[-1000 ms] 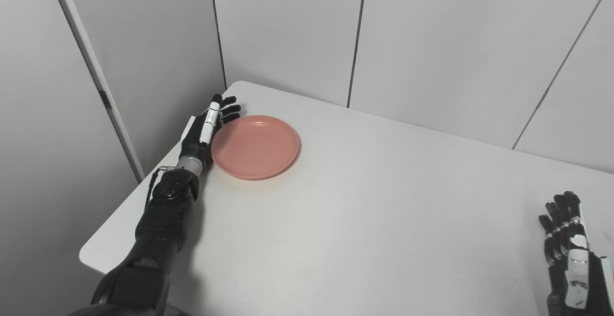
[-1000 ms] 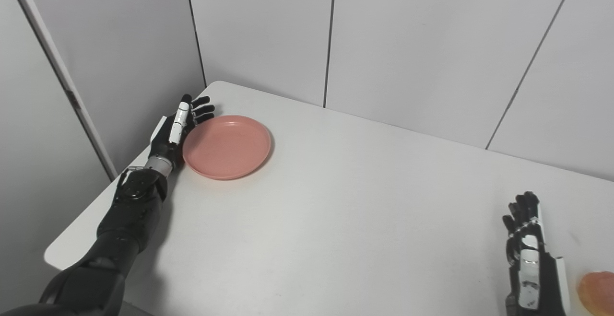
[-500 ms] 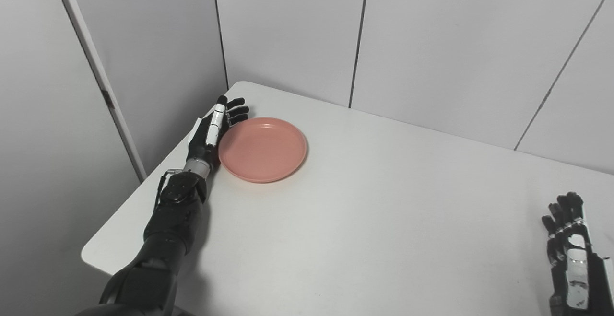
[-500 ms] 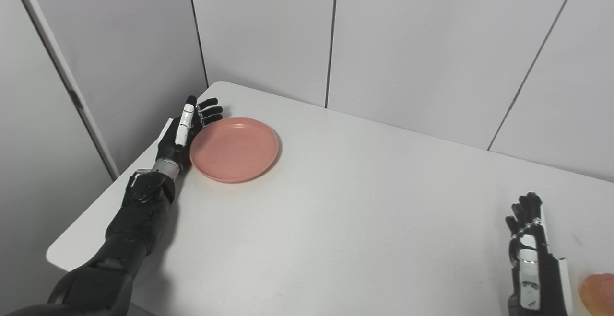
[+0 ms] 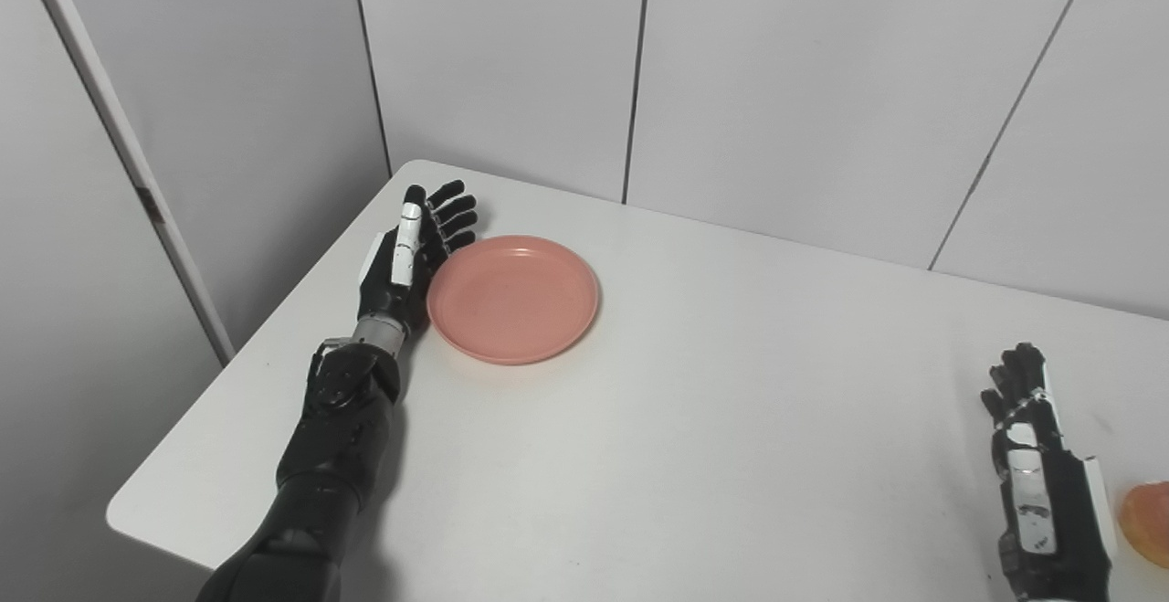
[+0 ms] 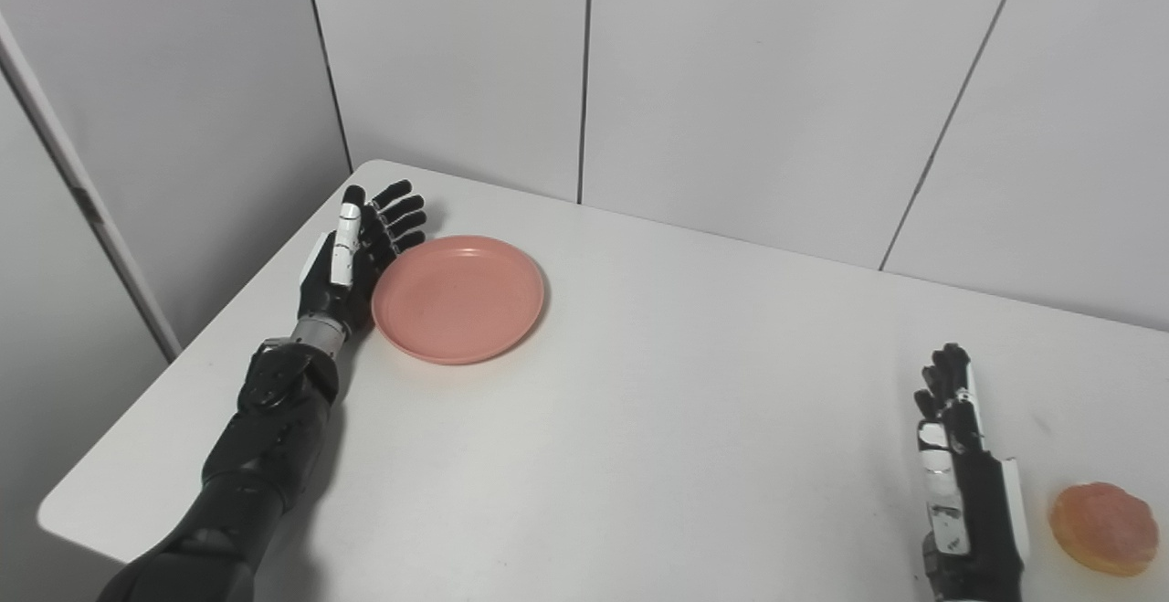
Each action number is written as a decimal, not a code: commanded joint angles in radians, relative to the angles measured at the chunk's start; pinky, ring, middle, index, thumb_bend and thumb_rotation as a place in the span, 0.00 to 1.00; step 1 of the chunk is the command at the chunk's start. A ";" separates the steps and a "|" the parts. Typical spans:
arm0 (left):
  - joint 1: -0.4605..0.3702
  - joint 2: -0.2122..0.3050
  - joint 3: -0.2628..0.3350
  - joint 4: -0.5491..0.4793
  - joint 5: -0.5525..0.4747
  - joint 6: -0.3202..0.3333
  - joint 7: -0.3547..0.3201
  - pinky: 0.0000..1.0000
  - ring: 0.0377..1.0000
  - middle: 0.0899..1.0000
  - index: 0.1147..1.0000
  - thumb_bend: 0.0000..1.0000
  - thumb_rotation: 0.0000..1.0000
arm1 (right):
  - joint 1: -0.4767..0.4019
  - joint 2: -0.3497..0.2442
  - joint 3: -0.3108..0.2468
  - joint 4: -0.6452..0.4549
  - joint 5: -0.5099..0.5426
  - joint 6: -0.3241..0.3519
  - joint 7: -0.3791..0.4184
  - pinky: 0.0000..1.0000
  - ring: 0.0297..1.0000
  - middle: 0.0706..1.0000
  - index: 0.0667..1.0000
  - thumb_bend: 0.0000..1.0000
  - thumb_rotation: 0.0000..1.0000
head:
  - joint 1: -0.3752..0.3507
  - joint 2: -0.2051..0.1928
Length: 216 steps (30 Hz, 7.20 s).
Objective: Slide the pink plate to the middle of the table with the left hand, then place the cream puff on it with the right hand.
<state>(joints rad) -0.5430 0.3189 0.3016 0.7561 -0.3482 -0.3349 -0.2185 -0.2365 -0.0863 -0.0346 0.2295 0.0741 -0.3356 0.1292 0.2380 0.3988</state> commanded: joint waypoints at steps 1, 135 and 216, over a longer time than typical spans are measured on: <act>0.033 -0.039 -0.013 -0.029 -0.013 0.002 -0.022 0.81 0.82 0.79 0.75 0.74 0.98 | 0.145 0.048 0.017 0.170 -0.014 -0.030 -0.024 0.99 0.98 1.00 0.99 0.71 0.90 | -0.021 0.007; 0.311 -0.337 -0.291 -0.500 0.145 0.210 0.038 1.00 0.99 0.97 0.95 0.69 1.00 | 0.144 0.091 0.047 -0.032 -0.083 0.182 -0.152 1.00 1.00 1.00 0.97 0.65 0.90 | -0.323 0.213; 0.253 -0.248 -0.191 -0.333 -0.023 0.168 -0.128 1.00 1.00 1.00 0.97 0.65 0.97 | -0.026 -0.226 -0.042 -0.166 -0.761 0.641 -0.345 0.69 0.79 0.83 0.83 0.83 0.17 | -0.792 0.260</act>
<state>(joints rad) -0.3757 0.0625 0.1052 0.3719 -0.3695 -0.1643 -0.3335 -0.2328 -0.2846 -0.0813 0.0721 -0.6798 0.2954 -0.2119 -0.5553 0.6581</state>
